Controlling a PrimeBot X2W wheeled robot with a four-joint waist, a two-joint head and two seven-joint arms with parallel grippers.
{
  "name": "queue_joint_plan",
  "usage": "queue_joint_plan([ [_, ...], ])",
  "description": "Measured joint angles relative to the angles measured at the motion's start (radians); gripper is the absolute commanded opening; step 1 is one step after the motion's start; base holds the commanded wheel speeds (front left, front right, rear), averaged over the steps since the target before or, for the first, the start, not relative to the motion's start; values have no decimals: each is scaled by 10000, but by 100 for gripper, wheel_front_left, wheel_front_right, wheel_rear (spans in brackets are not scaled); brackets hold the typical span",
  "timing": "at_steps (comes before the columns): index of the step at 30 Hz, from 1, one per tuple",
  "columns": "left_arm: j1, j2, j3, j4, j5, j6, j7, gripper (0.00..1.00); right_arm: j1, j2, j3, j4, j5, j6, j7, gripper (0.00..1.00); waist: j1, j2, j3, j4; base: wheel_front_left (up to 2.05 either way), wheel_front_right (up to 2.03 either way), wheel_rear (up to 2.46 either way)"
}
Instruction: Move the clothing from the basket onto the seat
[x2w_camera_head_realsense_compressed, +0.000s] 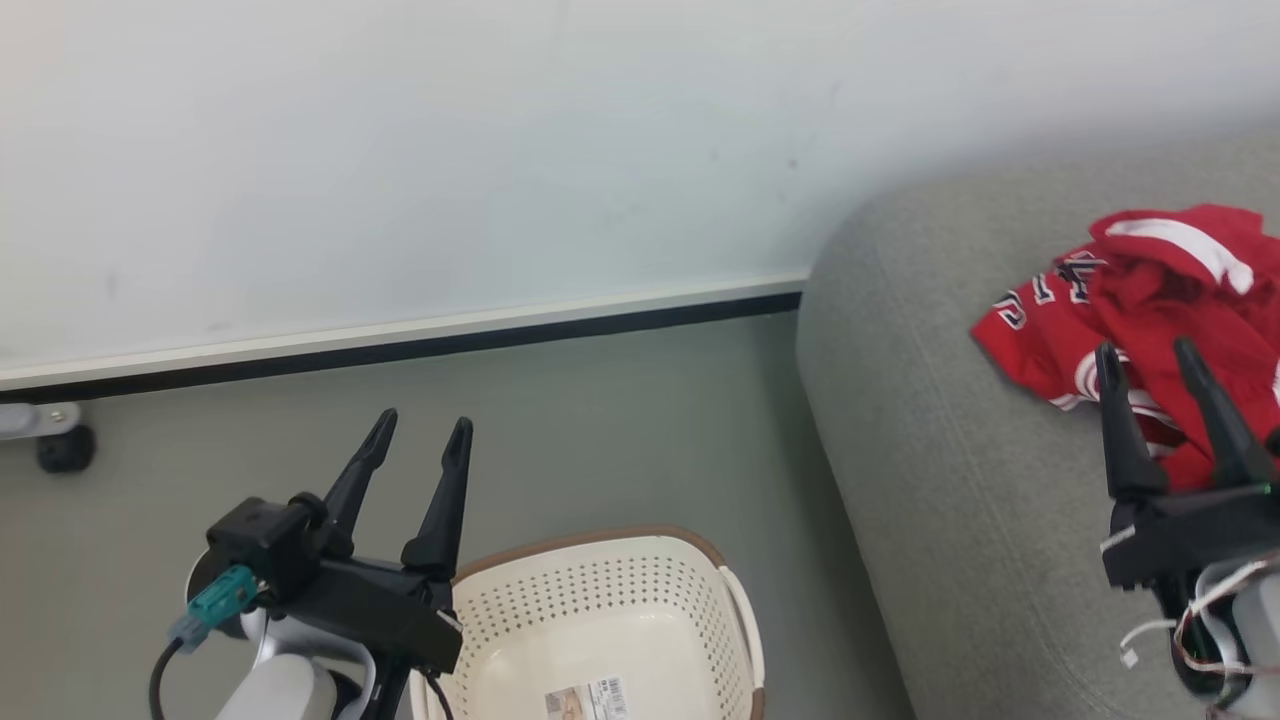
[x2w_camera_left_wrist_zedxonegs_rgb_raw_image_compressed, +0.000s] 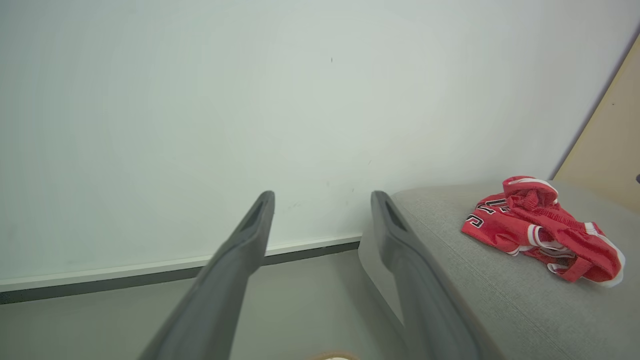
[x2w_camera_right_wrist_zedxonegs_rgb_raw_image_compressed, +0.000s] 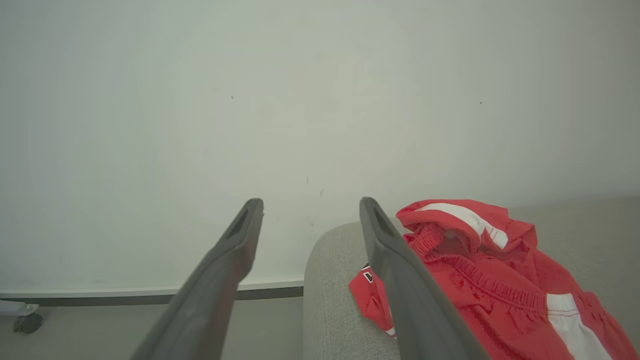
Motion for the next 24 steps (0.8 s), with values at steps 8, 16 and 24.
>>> queue_joint_plan([
  [8, 719, -17, 522, -94, -176, 456, -174, 100, 1699, 529, -104, -1244, 36, -516, 0, 100, 0, 0, -390, 884, 0, 0, 0],
  [16, 1605, -31, 1047, -249, -516, 706, -253, 100, 2416, 872, 8, -2004, -240, -842, -13, 100, 1, 0, -540, 1263, 0, 0, 0],
  [24, 1869, -52, 1227, -270, -303, 955, -295, 100, 2733, 1047, 69, -2291, -610, -1070, -42, 100, 1, 1, -524, 1291, 0, 0, 0],
])
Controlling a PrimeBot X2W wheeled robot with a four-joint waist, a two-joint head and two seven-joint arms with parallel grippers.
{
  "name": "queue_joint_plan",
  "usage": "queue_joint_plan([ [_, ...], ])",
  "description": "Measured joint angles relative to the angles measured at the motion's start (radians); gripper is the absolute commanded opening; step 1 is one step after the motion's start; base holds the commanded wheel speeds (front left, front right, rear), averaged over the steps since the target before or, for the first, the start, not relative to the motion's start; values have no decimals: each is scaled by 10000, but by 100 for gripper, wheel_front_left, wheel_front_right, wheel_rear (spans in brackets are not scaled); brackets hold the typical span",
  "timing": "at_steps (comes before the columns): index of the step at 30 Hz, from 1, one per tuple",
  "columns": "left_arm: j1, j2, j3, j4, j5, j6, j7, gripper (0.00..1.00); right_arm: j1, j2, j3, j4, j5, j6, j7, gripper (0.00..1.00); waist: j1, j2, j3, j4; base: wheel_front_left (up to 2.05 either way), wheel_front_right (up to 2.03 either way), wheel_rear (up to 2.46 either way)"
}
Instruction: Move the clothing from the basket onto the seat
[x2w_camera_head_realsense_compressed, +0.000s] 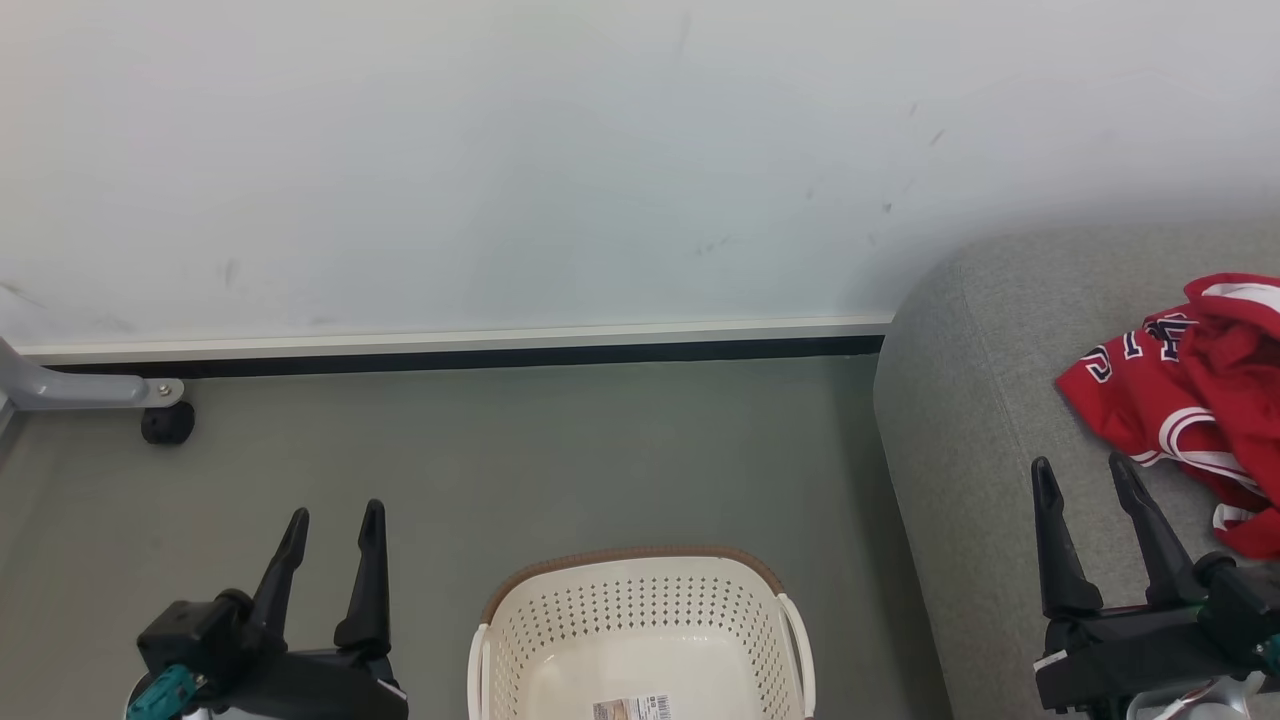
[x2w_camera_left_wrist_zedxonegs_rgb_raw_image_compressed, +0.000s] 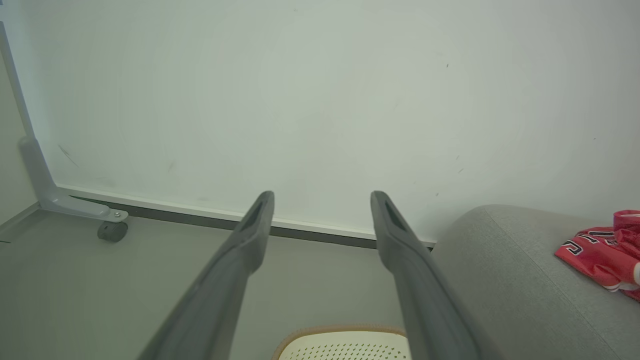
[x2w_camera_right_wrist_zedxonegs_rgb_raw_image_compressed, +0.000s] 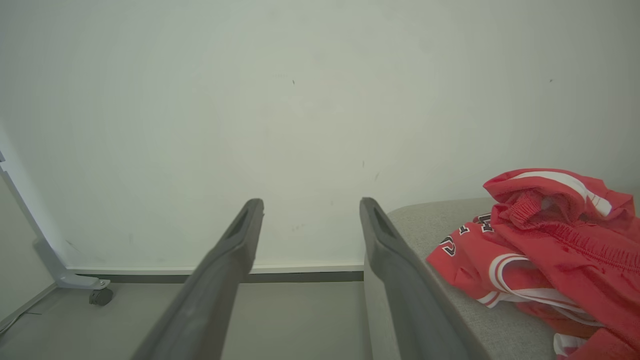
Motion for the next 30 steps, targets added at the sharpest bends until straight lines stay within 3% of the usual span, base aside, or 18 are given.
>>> queue_joint_plan([
  [27, 55, -19, 127, -134, 322, -52, -50, 100, 20, 150, -19, -433, -224, -86, -2, 100, 0, 1, 84, -72, 0, 0, 0],
  [28, 55, -21, 117, -148, 320, -94, -50, 0, 26, 153, -23, -435, -226, -86, -2, 0, 0, 1, 78, -71, 0, 0, 0],
  [30, 95, -79, 86, 4, 320, -86, -38, 0, 69, 226, 15, -276, -217, -86, 13, 0, 0, 0, 74, -71, 0, 0, 0],
])
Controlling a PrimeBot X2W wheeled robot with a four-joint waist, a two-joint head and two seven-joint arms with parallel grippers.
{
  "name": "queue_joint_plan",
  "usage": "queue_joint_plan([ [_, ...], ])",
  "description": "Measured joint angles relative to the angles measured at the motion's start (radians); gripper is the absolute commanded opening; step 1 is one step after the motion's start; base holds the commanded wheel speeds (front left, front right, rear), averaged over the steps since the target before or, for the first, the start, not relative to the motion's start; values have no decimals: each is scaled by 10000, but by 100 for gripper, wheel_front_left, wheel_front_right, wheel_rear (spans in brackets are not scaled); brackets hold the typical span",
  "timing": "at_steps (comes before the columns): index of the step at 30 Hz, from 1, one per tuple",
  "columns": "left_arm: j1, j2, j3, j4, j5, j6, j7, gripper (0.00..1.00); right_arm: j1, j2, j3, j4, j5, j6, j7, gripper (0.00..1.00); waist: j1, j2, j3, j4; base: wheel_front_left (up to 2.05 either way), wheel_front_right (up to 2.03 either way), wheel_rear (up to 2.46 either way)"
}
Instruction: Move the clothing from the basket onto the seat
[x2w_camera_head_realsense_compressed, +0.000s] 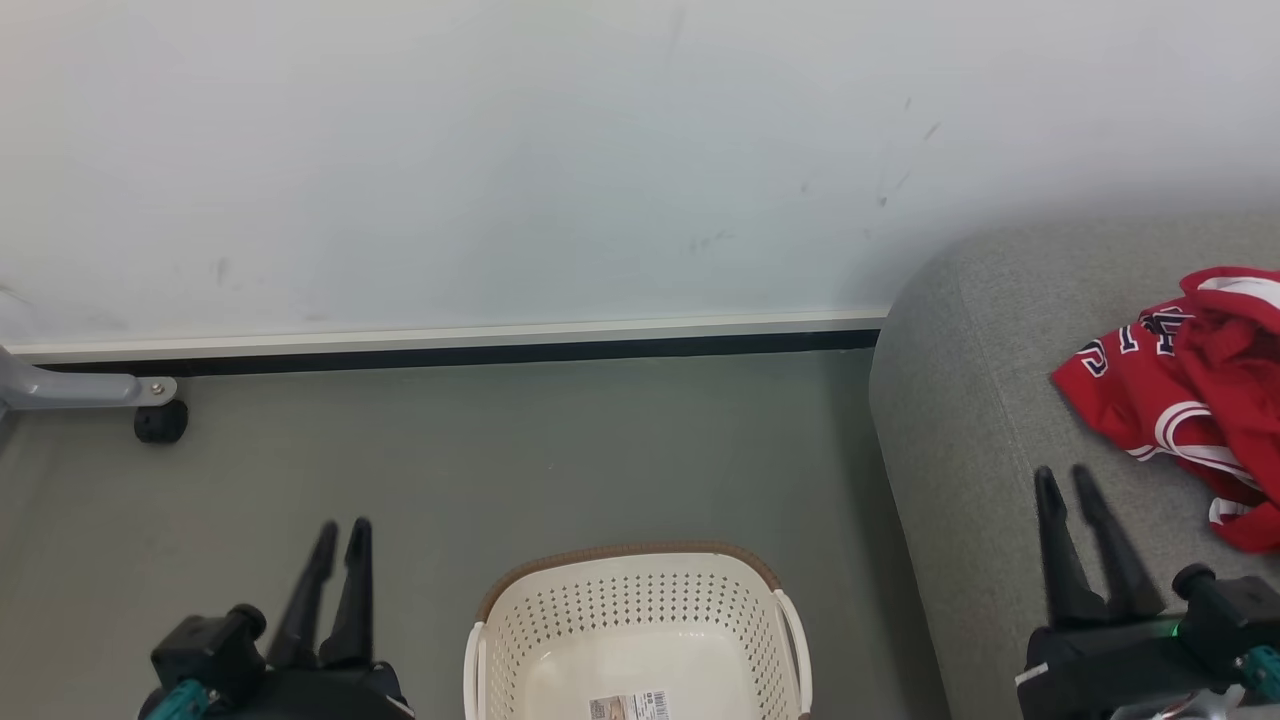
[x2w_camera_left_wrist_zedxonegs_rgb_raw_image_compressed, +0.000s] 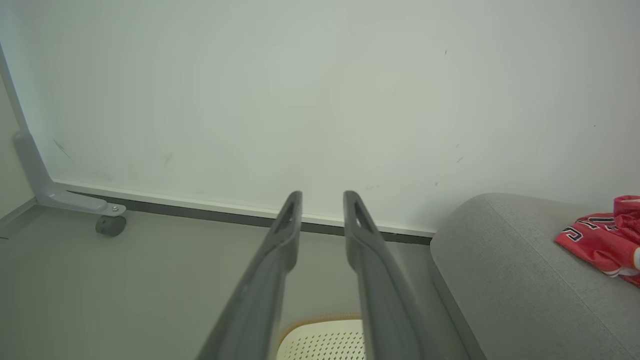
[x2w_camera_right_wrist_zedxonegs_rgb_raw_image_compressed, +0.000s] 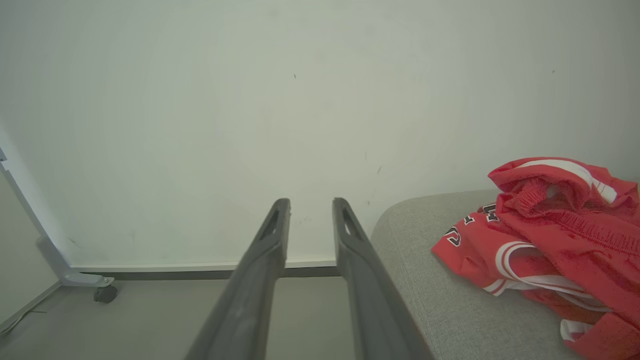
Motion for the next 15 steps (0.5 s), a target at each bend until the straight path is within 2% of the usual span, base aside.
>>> queue_joint_plan([
  [8, 198, -184, 190, 169, -326, -96, 194, 0, 209, 190, -169, 259, 378, 61, 150, 0, 0, 0, -8, -12, 0, 0, 0],
  [15, 198, -301, 464, 207, -1020, -194, 487, 0, 193, 324, -385, 391, 1310, 151, 418, 0, 1, 0, -20, -25, 0, 0, 0],
])
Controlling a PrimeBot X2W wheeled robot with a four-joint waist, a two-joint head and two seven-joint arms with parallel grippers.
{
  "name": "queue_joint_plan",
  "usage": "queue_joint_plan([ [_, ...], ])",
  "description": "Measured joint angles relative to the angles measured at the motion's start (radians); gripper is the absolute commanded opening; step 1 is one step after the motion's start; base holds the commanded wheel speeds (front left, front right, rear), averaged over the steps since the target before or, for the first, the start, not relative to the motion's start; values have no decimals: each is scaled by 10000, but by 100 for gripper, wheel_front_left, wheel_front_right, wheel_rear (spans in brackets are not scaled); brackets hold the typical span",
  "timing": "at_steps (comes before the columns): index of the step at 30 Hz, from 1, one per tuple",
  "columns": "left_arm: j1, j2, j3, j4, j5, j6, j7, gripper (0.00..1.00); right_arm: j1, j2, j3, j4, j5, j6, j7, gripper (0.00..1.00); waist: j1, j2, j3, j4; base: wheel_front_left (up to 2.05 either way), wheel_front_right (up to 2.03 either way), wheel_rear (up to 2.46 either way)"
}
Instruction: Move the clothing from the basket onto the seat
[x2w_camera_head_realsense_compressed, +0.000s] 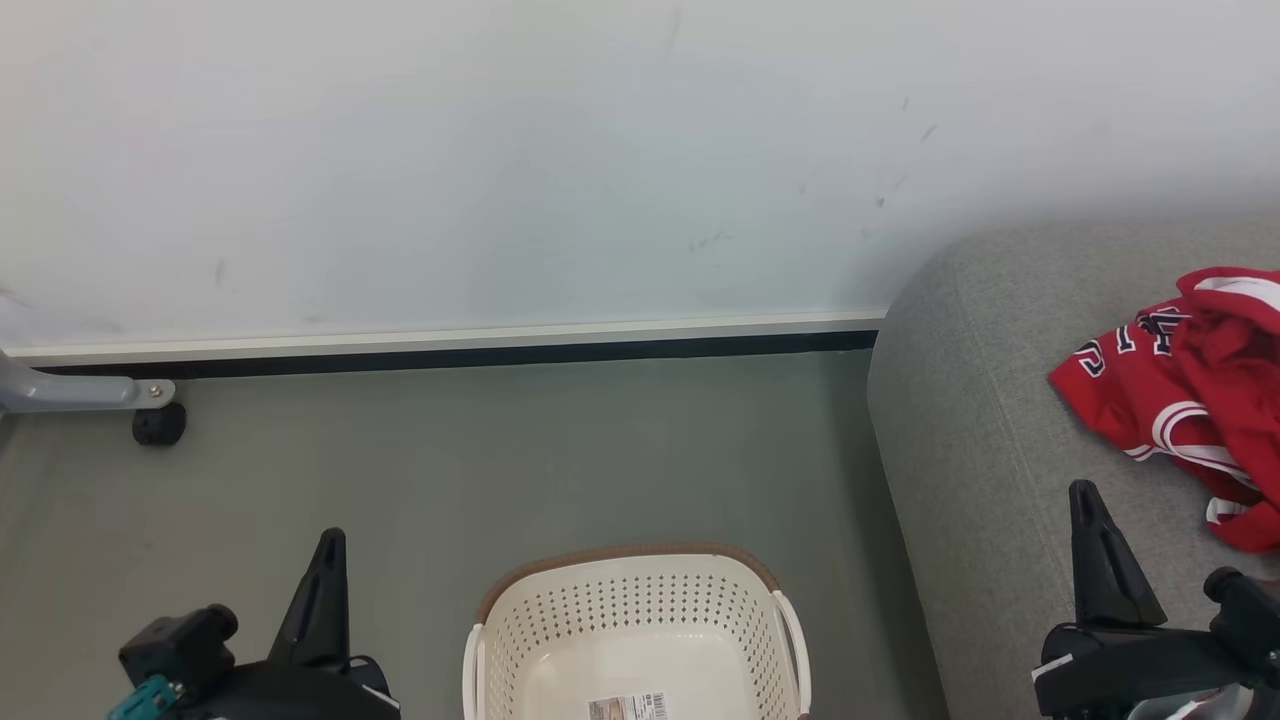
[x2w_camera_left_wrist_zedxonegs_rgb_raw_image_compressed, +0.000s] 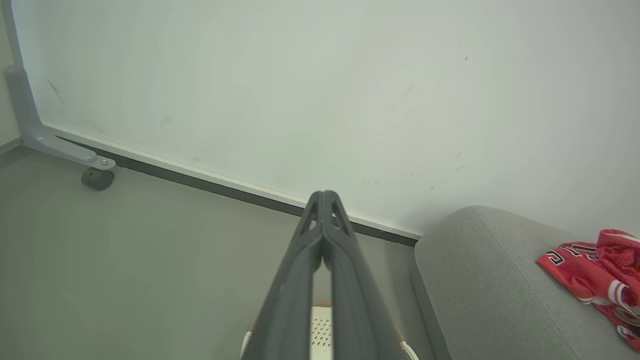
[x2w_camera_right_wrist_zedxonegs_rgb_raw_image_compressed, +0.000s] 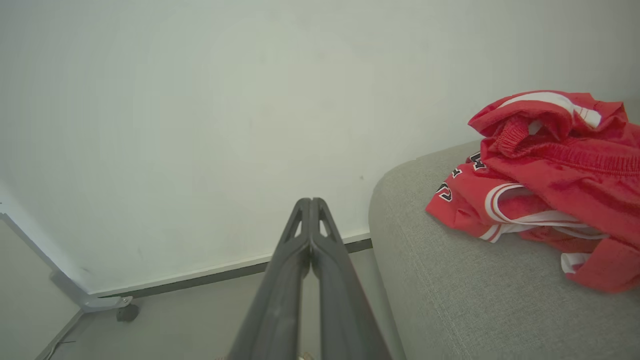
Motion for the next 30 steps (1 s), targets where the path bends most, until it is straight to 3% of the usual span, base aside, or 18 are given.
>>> queue_joint_plan([
  [30, -10, -571, 1116, 226, -2966, -602, 1120, 0, -101, 566, -984, 606, 3825, 449, 1189, 0, 0, 0, -52, -66, 0, 0, 0],
])
